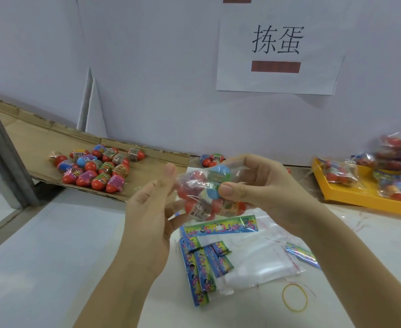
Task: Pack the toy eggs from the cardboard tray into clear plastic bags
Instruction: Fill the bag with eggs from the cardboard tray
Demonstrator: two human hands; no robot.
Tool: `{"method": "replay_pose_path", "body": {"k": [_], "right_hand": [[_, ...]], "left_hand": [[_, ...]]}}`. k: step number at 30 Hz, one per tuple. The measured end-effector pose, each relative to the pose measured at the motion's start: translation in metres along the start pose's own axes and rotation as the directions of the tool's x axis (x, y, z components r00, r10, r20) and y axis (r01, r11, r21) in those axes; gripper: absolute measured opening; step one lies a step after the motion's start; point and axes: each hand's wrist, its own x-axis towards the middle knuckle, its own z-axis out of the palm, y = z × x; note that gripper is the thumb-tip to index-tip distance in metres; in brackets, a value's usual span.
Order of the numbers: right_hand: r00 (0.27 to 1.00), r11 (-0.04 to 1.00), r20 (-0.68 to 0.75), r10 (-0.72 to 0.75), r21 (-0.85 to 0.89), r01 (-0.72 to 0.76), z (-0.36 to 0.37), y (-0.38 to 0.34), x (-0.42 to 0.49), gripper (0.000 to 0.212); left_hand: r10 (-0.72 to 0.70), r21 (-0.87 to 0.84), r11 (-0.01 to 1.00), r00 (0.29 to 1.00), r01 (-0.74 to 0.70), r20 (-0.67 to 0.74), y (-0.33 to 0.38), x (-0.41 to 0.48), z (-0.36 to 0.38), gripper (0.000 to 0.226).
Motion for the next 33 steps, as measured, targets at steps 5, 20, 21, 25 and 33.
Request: {"method": "replay_pose_path", "body": {"k": [5,20,21,25,33], "right_hand": [[0.998,0.997,-0.044,-0.041,-0.068,0.038,-0.002,0.002,0.001,0.052],[0.998,0.986,-0.067,-0.004,0.166,0.015,-0.009,0.015,0.004,0.043],[0.999,0.982,-0.048,0.015,0.190,-0.006,-0.009,0.016,0.005,0.052],[1.000,0.972,0.002,0.009,0.235,-0.009,-0.011,0.013,0.004,0.050],[0.999,0.985,0.049,0.019,0.168,-0.027,-0.009,0.005,0.000,0.035]], "left_hand": [[0.045,-0.031,0.998,0.998,-0.046,-0.037,0.002,0.003,-0.005,0.020],[-0.042,-0.246,0.966,0.990,0.074,0.132,0.001,0.011,-0.009,0.012],[-0.019,-0.194,0.980,0.989,0.048,0.148,0.000,0.009,-0.006,0.022],[0.072,-0.047,0.997,0.961,-0.062,0.268,0.002,0.004,-0.006,0.021],[0.269,0.139,0.943,0.940,-0.301,0.207,0.012,-0.003,-0.009,0.020]]}}
